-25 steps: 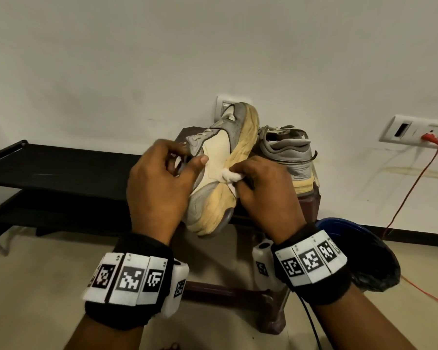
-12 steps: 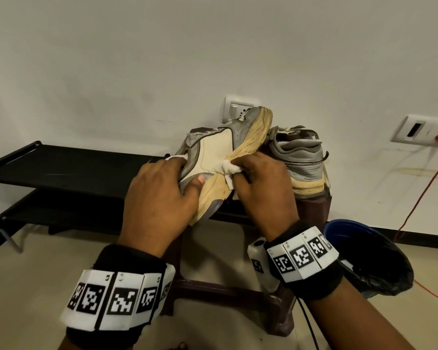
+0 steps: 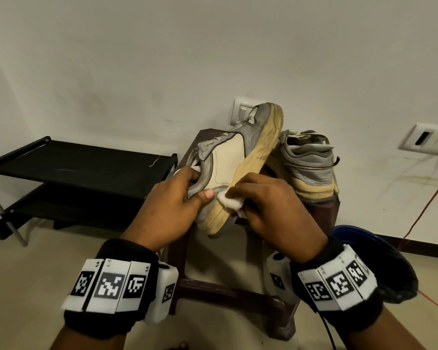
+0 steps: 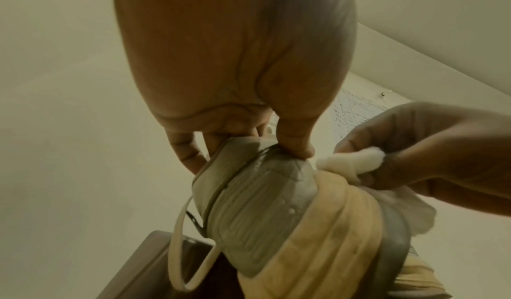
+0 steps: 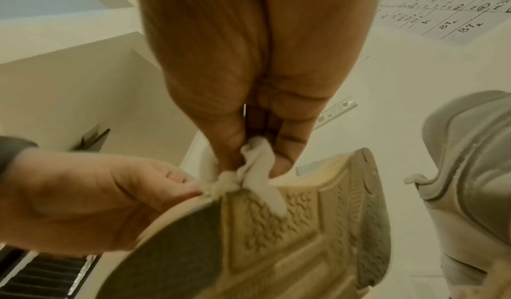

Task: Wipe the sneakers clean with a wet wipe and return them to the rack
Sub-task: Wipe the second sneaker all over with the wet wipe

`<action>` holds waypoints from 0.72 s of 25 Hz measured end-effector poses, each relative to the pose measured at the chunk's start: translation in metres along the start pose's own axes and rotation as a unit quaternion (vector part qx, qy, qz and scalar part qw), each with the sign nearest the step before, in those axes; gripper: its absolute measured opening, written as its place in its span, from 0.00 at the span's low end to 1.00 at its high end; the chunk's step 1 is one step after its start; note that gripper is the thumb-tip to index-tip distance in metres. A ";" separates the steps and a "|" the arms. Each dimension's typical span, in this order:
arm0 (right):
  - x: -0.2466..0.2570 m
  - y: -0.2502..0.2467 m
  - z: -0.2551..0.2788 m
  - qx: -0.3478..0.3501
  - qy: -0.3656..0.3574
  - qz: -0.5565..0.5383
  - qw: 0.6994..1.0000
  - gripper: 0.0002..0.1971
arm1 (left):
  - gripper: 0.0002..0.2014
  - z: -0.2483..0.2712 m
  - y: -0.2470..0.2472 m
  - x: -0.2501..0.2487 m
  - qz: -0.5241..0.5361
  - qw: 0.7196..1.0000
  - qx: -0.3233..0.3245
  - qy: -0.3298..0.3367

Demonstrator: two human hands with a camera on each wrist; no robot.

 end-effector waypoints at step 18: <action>-0.058 -0.031 0.003 -0.118 0.084 0.003 0.989 0.11 | 0.25 -0.002 0.019 -0.022 0.116 0.990 0.064 0.056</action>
Point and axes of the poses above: each hand's wrist, its own z-axis away from the middle knuckle, its own y-axis out of the palm, x = y × z, the point moved 8 cm from there along -z, towards the middle knuckle, and after that the axes turned 7 degrees about y, right-handed, at the moved point
